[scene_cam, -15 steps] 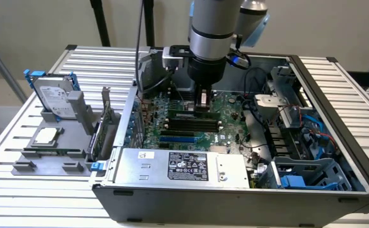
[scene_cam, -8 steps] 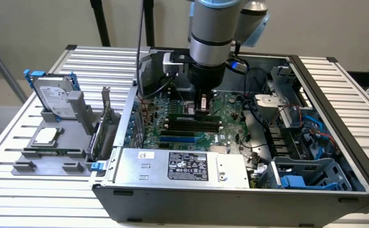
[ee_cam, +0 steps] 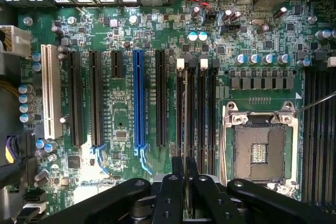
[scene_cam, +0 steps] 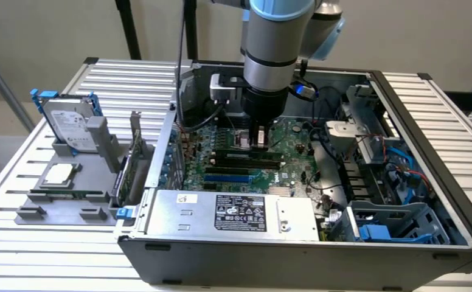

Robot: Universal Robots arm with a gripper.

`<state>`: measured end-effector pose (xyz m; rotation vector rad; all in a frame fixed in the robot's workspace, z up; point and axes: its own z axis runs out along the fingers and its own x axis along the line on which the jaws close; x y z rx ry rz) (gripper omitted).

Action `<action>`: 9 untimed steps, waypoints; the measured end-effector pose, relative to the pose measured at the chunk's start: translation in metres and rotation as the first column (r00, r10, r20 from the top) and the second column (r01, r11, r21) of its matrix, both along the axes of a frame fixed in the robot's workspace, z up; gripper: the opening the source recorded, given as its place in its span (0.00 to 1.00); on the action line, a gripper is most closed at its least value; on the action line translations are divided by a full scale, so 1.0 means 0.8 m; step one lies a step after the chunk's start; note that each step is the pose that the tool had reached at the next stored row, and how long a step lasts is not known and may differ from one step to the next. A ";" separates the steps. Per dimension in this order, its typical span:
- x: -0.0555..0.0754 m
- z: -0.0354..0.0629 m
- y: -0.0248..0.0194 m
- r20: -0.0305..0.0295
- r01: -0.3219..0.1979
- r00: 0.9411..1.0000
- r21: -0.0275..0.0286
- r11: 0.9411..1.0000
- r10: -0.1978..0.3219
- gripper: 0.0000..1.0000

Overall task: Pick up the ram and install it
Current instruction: 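Insert the ram into the slot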

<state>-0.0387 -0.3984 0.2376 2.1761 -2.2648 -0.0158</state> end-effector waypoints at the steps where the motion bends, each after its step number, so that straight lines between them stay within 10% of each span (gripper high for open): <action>1: 0.000 0.000 0.0000 0.000 0.000 1.000 0.000 1.000 0.000 0.13; 9: -0.001 -0.002 0.0000 0.000 0.000 1.000 0.000 1.000 0.000 0.13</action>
